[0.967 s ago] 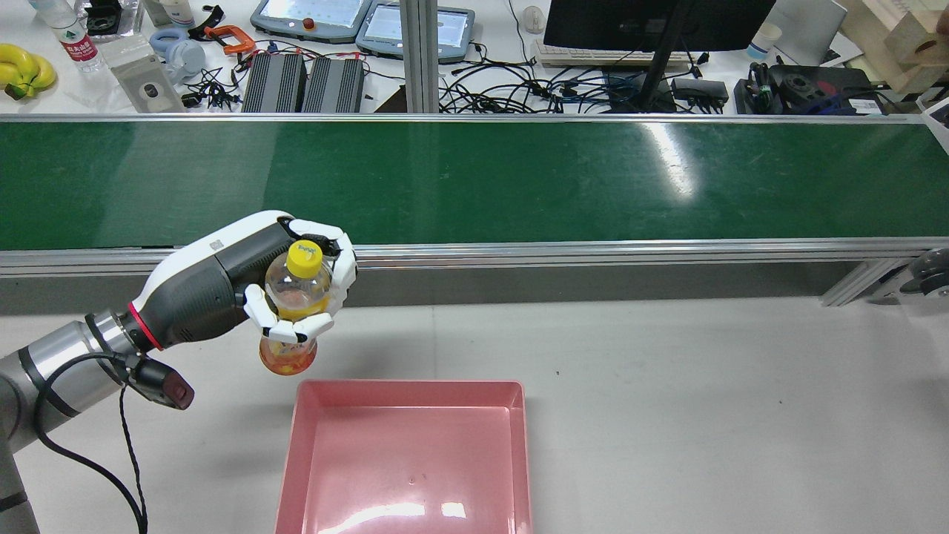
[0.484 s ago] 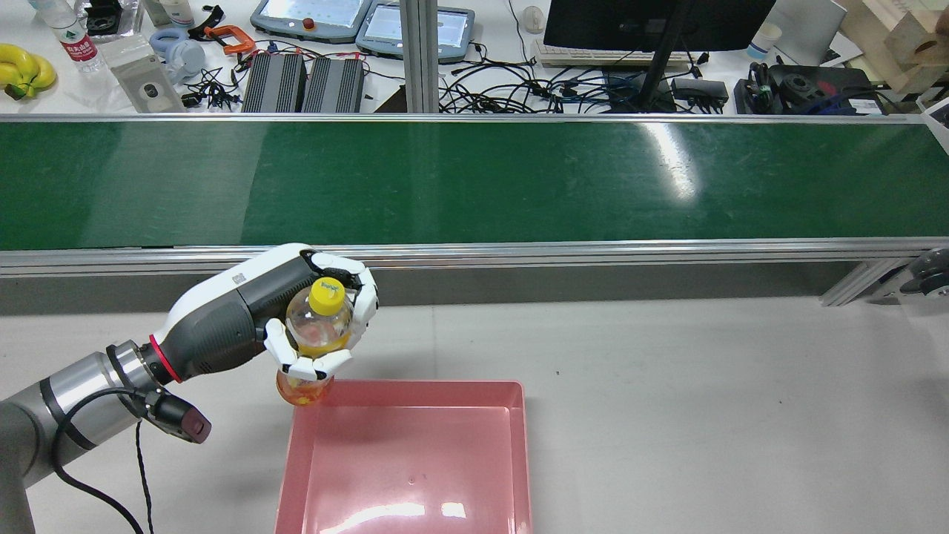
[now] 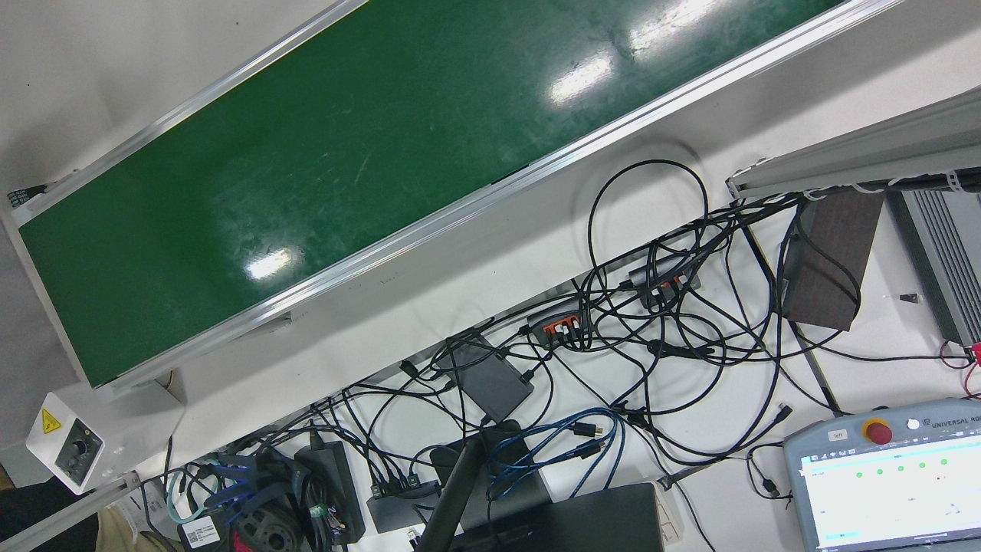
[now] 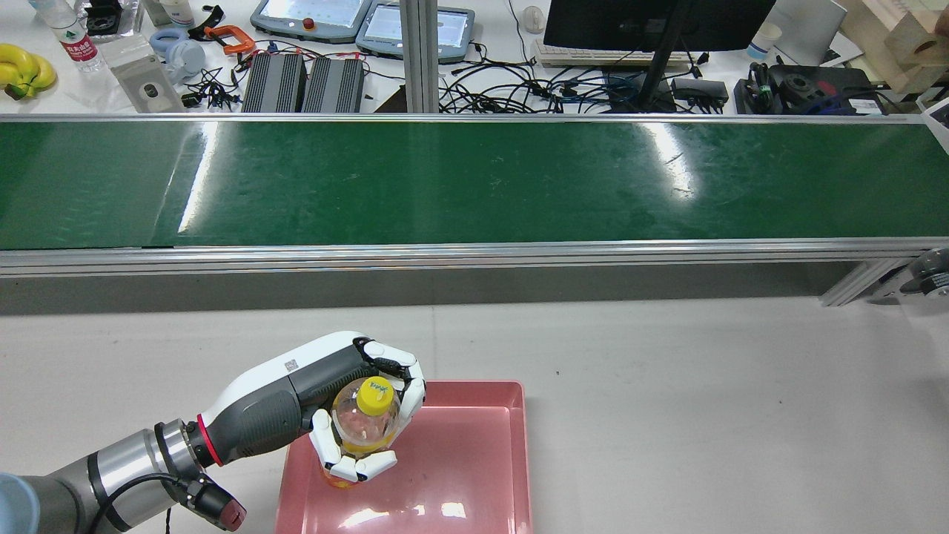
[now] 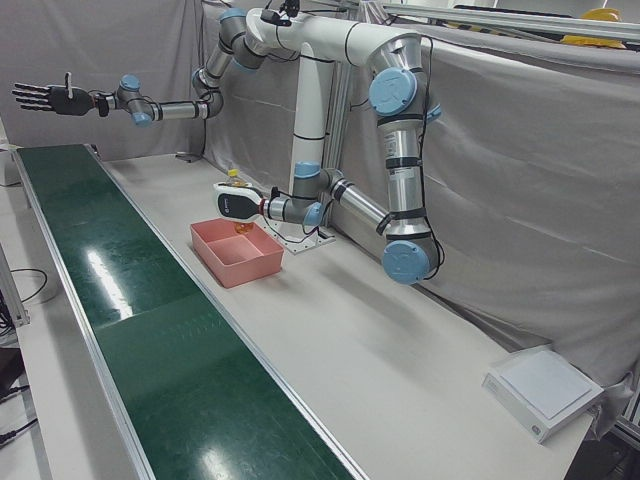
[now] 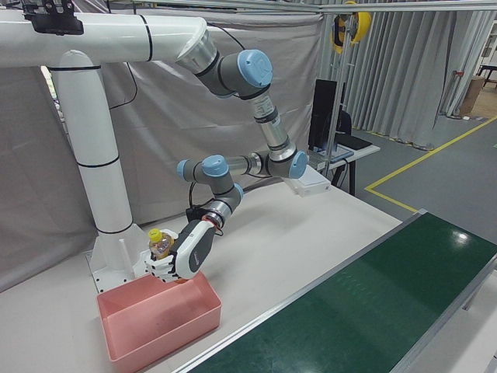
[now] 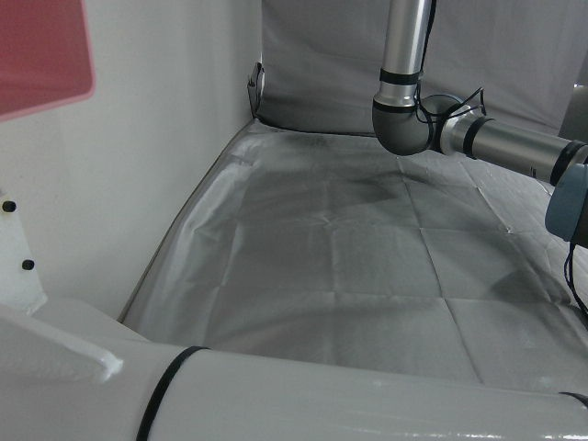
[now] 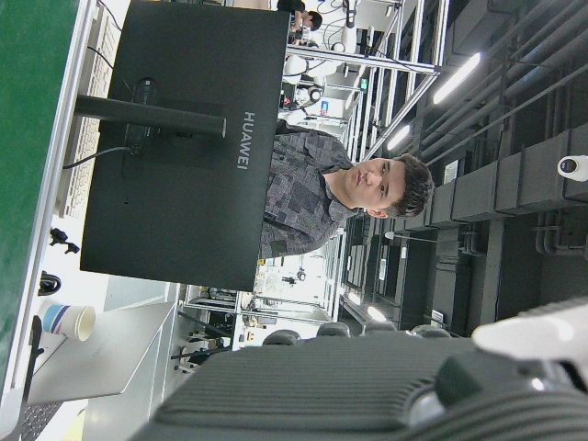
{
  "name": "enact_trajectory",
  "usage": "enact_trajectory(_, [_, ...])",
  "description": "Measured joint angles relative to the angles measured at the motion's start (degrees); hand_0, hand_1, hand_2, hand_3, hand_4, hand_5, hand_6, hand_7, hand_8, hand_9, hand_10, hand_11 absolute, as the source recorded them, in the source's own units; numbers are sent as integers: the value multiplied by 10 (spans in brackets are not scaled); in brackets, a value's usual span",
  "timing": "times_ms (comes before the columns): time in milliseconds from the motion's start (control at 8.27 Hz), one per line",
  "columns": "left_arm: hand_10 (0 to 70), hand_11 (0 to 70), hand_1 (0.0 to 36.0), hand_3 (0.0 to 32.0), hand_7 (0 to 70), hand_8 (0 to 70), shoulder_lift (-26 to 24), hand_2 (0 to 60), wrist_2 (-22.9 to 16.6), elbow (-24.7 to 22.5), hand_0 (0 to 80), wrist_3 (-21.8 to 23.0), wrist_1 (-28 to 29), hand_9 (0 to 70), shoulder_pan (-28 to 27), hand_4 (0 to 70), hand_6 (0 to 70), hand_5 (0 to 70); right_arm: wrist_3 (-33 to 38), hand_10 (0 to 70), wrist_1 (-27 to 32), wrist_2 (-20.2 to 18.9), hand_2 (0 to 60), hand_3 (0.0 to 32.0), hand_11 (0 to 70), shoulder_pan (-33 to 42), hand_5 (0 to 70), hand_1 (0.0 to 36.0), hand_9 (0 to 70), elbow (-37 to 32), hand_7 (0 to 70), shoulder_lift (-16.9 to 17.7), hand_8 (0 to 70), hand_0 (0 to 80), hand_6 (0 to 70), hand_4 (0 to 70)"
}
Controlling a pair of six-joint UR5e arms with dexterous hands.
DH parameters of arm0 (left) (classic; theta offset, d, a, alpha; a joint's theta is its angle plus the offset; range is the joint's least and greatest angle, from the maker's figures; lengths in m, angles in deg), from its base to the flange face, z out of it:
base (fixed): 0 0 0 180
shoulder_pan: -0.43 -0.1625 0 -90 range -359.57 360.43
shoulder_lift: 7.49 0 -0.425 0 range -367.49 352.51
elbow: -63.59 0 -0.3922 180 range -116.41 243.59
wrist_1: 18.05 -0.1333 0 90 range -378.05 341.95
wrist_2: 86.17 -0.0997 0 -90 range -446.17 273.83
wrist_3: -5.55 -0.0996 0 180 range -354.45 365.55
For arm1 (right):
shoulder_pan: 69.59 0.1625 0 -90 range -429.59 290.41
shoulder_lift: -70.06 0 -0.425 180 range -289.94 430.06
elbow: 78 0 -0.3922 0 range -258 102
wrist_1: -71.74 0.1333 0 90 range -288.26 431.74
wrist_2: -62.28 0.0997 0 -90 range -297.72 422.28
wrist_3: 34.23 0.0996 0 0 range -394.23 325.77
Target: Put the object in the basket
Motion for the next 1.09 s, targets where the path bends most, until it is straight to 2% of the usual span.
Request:
enact_trajectory(121, [2,31,144,0,53,0,0,0,-1,0,791,0,-2,0,-8,0,0,0,0,0,0,0,0,0,0,0,0,0,0,0,0,0,0,0,0,0])
enact_trajectory(484, [0,0,125,14,37,0,-2,0,-8,0,666,1,-4,0,-11,0,0,0,0,0,0,0,0,0,0,0,0,0,0,0,0,0,0,0,0,0])
enact_trajectory(725, [0,0,73,24,29,0,-2,0,-9,0,552,1,-5,0,-10,0,0,0,0,0,0,0,0,0,0,0,0,0,0,0,0,0,0,0,0,0])
enact_trajectory(1088, [0,0,71,24,21,0,-3,0,-9,0,547,0,-5,0,-9,0,0,0,0,0,0,0,0,0,0,0,0,0,0,0,0,0,0,0,0,0])
